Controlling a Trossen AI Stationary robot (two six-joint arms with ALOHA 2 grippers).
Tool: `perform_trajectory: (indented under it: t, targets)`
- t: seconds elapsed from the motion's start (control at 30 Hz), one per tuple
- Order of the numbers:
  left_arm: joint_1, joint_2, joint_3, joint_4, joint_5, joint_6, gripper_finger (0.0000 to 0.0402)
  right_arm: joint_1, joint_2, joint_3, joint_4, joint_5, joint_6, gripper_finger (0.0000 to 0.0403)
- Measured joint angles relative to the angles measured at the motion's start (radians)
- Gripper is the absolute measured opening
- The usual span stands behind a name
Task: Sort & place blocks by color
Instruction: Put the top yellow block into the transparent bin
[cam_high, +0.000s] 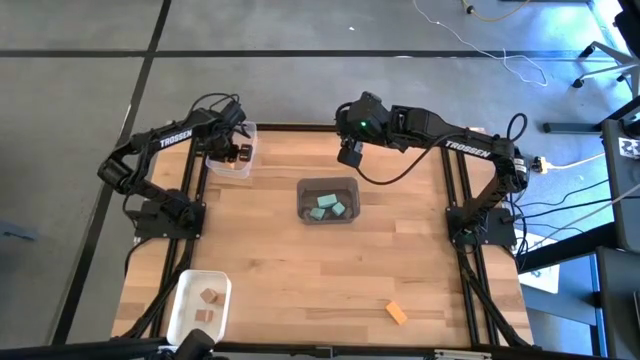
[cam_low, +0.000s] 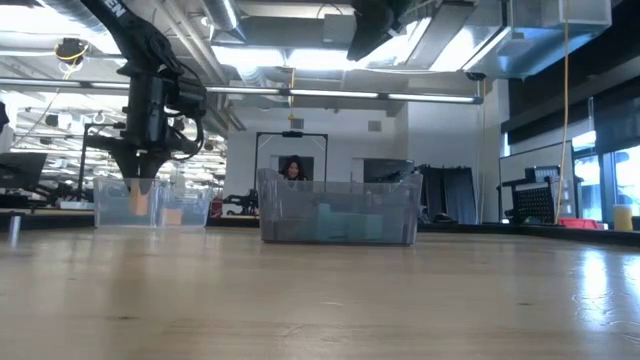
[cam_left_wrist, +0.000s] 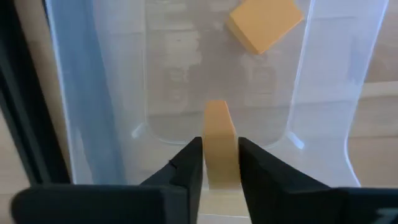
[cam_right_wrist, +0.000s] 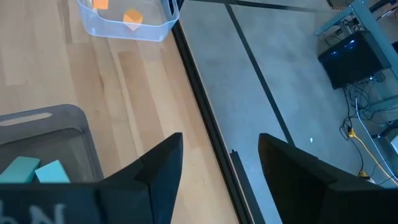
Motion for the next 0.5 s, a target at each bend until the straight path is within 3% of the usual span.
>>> perform_trajectory:
  t: [0.13,0.5]
  targets:
    - [0.000,0.000,0.000,0.002,-0.041,0.029,0.0110,0.000,0.000,0.000,-0.001,0.000,0.000,0.0211]
    - [0.000,-0.006,-0.001,0.051,-0.065,0.028,0.0114,0.000,-0.039,-0.001,-0.146,-0.001,0.110,0.0211]
